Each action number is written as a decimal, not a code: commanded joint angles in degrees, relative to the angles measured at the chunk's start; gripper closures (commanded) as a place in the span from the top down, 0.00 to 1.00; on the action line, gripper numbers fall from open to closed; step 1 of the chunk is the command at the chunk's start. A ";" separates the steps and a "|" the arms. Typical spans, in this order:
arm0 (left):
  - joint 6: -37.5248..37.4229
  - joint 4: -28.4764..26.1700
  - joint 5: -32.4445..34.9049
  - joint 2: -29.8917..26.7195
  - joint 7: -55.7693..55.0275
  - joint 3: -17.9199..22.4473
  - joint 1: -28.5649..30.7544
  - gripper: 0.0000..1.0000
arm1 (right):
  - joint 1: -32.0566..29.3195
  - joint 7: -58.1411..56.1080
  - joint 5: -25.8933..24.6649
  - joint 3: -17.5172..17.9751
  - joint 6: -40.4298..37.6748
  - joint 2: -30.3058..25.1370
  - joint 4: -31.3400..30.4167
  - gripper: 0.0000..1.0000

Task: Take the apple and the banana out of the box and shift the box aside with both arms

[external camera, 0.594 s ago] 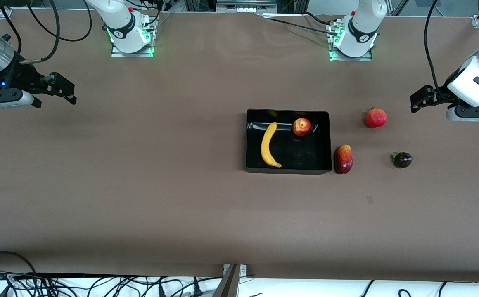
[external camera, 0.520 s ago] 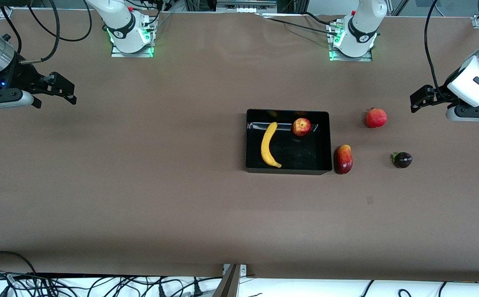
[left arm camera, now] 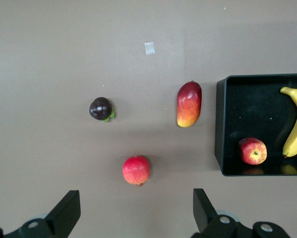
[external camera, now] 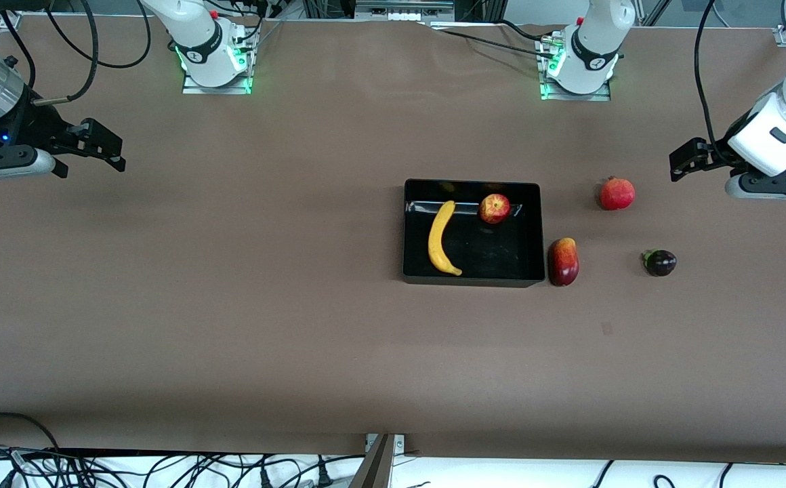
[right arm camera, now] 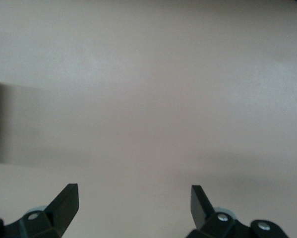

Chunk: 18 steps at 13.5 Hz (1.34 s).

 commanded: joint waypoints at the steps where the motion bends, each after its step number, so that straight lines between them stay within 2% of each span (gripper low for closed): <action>1: -0.90 0.53 -1.25 1.75 1.53 0.11 -1.51 1.00 | 0.18 -0.33 -0.69 0.00 -0.32 0.34 1.08 1.00; 4: -0.11 0.44 -4.22 5.78 -4.22 -1.12 -4.49 1.00 | 0.18 -0.33 -0.61 0.00 -0.32 0.34 1.08 1.00; 7: 6.46 -1.31 -4.23 9.39 -17.05 -5.94 -6.17 1.00 | 0.18 -0.33 -0.61 0.00 -0.32 0.34 1.08 1.00; 12: 22.80 -11.93 -3.97 13.52 -27.63 -10.78 -9.42 1.00 | 0.18 -0.33 -0.61 0.00 -0.32 0.34 1.08 1.00; 18: 36.87 -21.61 -3.53 18.45 -27.90 -11.32 -12.14 1.00 | 0.18 -0.33 -0.69 0.00 -0.32 0.34 1.08 1.00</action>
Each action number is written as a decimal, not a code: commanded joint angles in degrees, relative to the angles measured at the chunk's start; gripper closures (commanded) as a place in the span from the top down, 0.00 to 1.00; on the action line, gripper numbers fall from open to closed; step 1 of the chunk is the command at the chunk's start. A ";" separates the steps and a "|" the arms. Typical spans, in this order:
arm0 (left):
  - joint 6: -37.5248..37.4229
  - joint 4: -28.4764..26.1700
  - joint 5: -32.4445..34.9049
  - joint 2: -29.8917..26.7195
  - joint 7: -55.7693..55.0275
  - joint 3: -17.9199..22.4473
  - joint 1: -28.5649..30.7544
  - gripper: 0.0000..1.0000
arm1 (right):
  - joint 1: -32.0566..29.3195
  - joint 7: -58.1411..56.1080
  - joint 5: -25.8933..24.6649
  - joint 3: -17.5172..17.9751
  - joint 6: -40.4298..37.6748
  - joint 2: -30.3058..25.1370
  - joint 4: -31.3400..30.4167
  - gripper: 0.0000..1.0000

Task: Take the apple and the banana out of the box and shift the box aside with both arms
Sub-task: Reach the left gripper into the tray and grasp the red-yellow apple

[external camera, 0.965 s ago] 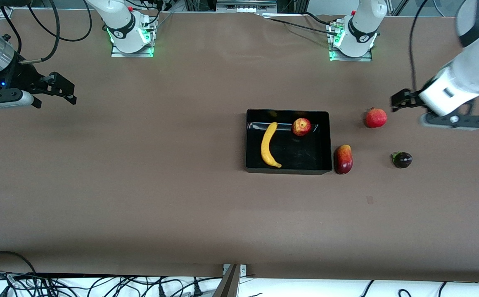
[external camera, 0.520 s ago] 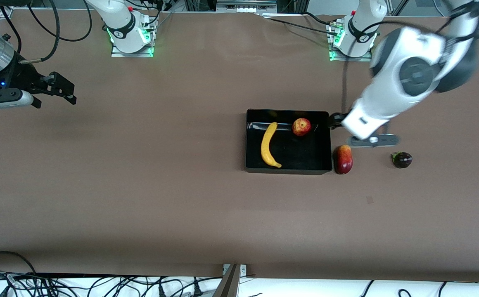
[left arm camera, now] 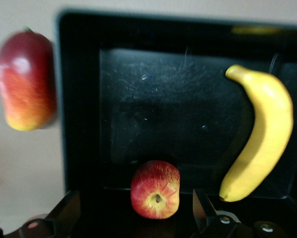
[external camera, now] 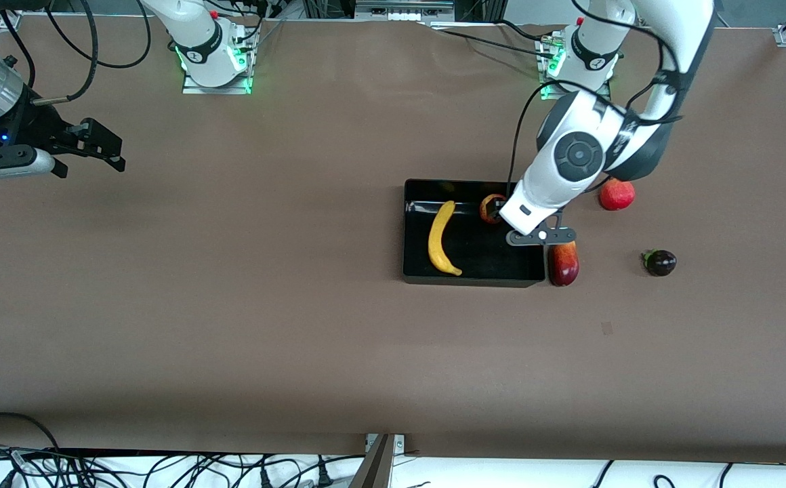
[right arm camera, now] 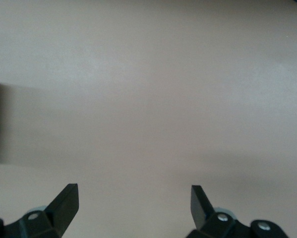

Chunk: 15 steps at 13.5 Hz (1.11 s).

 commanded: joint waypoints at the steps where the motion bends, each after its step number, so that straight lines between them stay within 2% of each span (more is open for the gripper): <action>1: 6.11 -4.00 -0.04 1.42 -0.54 0.21 -1.67 1.00 | 0.18 -0.33 -0.69 0.00 -0.32 0.33 0.97 1.00; 5: 13.86 -9.46 0.22 2.75 -0.45 -0.05 -2.20 1.00 | 0.18 -0.33 -0.69 0.00 -0.32 0.33 0.97 1.00; 7: 15.45 -10.43 0.13 3.62 -0.54 -0.14 -2.81 1.00 | 0.18 -0.33 -0.69 0.00 -0.32 0.33 0.97 1.00; 8: 15.46 -10.43 0.13 3.80 -0.54 -0.14 -2.90 0.94 | 0.18 -0.33 -0.69 -0.09 -0.32 0.33 0.97 1.00; 10: 15.37 -10.35 0.22 3.89 -0.36 -0.14 -2.90 0.46 | 0.18 -0.33 -0.69 0.00 -0.32 0.33 0.97 1.00; 11: 15.28 -10.00 0.13 3.63 0.25 -0.14 -2.82 0.37 | 0.18 -0.33 -0.61 0.00 -0.32 0.33 0.97 1.00; 13: 14.75 -8.34 0.22 1.88 0.25 -0.23 -2.38 0.30 | 0.18 -0.33 -0.61 0.00 -0.32 0.33 0.97 1.00; 15: 8.03 -4.22 0.13 -0.93 -0.01 -0.23 -1.42 0.26 | 0.18 -0.33 -0.61 0.00 -0.32 0.33 0.97 1.00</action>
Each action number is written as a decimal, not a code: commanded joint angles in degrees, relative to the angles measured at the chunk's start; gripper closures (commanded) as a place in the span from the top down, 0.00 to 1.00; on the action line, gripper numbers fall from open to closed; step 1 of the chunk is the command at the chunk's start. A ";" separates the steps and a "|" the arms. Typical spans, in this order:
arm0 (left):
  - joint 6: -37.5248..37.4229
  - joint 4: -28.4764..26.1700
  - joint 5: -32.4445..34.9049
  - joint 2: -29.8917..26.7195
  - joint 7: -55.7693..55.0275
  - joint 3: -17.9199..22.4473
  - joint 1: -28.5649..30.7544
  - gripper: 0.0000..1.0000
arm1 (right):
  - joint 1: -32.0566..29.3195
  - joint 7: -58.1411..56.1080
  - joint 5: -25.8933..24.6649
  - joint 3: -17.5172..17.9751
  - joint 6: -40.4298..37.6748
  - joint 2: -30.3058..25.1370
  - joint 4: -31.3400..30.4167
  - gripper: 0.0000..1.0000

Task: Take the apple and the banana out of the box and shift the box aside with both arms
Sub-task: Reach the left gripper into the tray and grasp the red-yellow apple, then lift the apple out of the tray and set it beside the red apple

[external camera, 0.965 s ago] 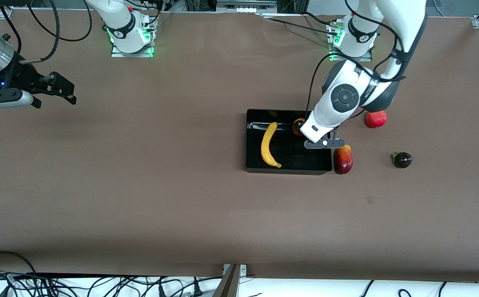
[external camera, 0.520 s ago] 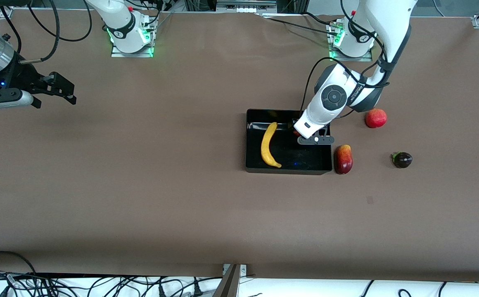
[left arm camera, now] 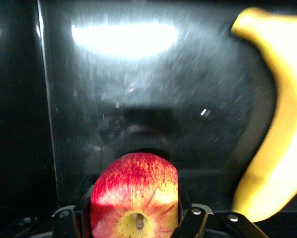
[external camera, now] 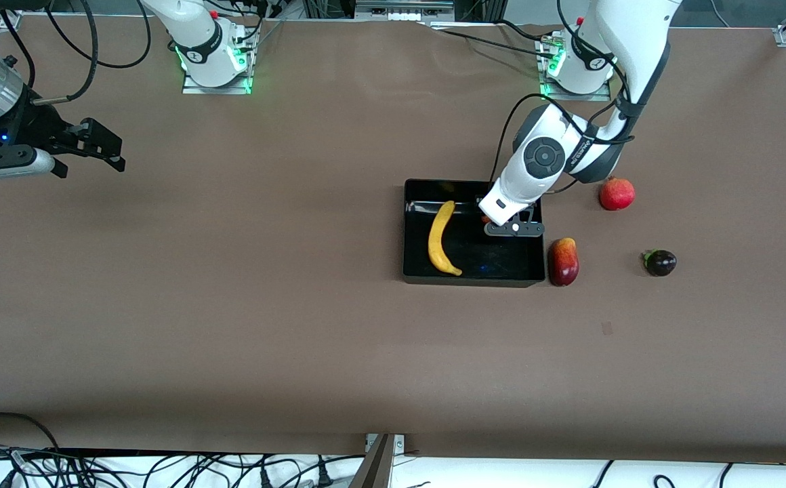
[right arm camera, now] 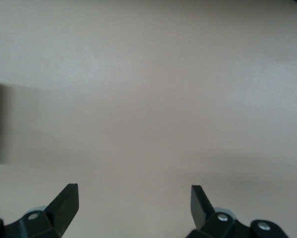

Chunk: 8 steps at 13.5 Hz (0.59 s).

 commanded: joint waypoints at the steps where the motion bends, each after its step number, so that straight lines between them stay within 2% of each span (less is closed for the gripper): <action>1: -12.68 6.24 0.12 -5.35 0.38 -0.07 2.08 0.26 | 0.17 -0.33 -0.61 0.00 -0.32 0.33 0.97 1.00; 4: -30.53 13.90 0.12 -7.99 10.26 1.15 4.89 0.26 | 0.17 -0.33 -0.61 0.00 -0.32 0.33 0.97 1.00; 8: -37.96 10.16 0.21 -9.93 35.65 8.34 7.54 0.26 | 0.17 -0.33 -0.61 0.00 -0.32 0.33 0.97 1.00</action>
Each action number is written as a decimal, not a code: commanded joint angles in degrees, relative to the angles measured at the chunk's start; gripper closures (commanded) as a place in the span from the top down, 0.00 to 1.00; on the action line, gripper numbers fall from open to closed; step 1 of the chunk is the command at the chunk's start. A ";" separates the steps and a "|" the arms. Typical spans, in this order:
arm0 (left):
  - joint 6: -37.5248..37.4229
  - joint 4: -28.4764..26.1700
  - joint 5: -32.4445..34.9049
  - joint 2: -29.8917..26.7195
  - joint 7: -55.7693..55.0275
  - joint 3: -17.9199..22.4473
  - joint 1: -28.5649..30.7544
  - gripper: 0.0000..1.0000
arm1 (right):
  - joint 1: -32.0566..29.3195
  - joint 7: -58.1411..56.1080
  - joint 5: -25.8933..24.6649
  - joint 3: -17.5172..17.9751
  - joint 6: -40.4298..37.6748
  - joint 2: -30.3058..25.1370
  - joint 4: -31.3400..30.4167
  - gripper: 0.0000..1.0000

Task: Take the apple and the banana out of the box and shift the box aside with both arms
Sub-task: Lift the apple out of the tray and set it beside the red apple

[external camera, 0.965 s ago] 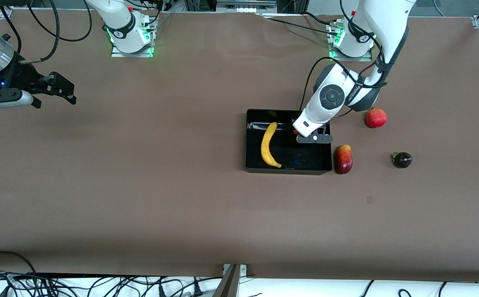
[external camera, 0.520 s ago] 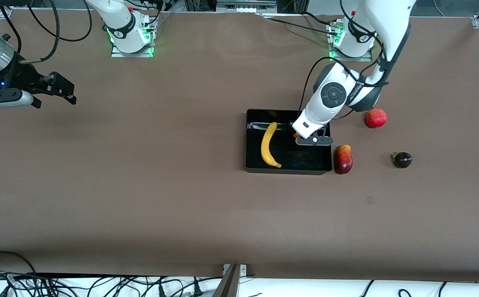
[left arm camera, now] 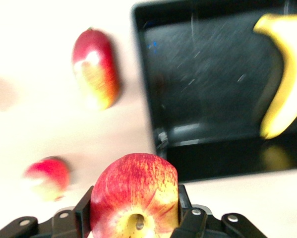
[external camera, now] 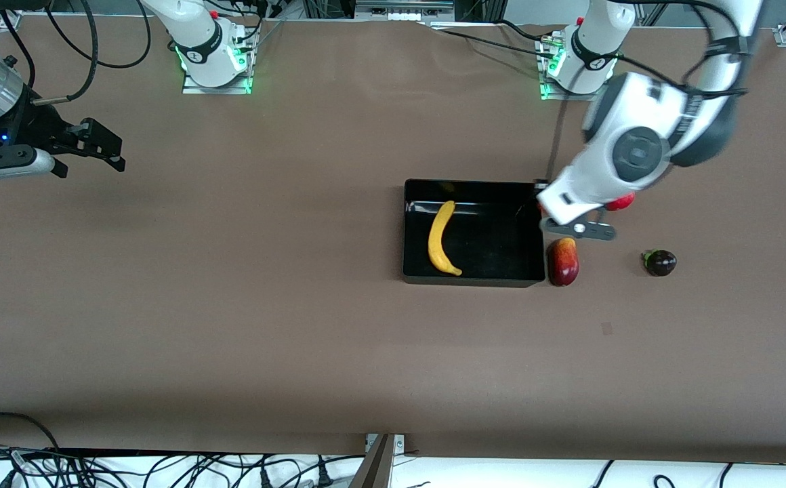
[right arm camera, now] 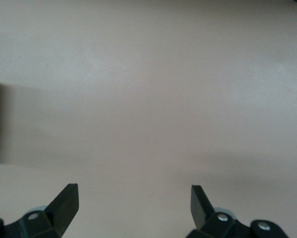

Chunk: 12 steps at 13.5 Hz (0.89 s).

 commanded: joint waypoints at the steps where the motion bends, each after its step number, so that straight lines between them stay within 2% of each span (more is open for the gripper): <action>1: -1.00 -6.27 0.20 -0.17 15.41 4.67 0.59 0.26 | 0.17 -0.33 -0.61 0.00 -0.32 0.33 0.96 1.00; 2: 1.88 -9.52 1.25 -0.17 18.76 5.99 0.59 0.25 | 0.17 -0.33 -0.61 0.00 -0.32 0.33 0.96 1.00; 5: 18.81 -20.24 2.05 0.01 19.76 6.18 0.85 0.25 | 0.17 -0.33 -0.61 0.00 -0.32 0.33 1.05 1.00; 8: 25.71 -23.00 1.96 2.02 19.68 6.18 0.68 0.26 | 0.17 -0.33 -0.61 0.00 -0.32 0.33 0.96 1.00; 10: 29.58 -23.35 1.96 3.60 19.59 6.10 0.24 0.31 | 0.17 -0.33 -0.61 0.00 -0.32 0.33 0.96 1.00; 11: 30.11 -23.35 2.05 3.87 19.24 6.09 0.15 0.38 | 0.17 -0.33 -0.61 0.00 -0.32 0.33 0.96 1.00; 12: 30.03 -23.26 1.96 3.79 19.06 6.09 0.15 0.72 | 0.17 -0.33 -0.61 0.00 -0.32 0.33 0.96 1.00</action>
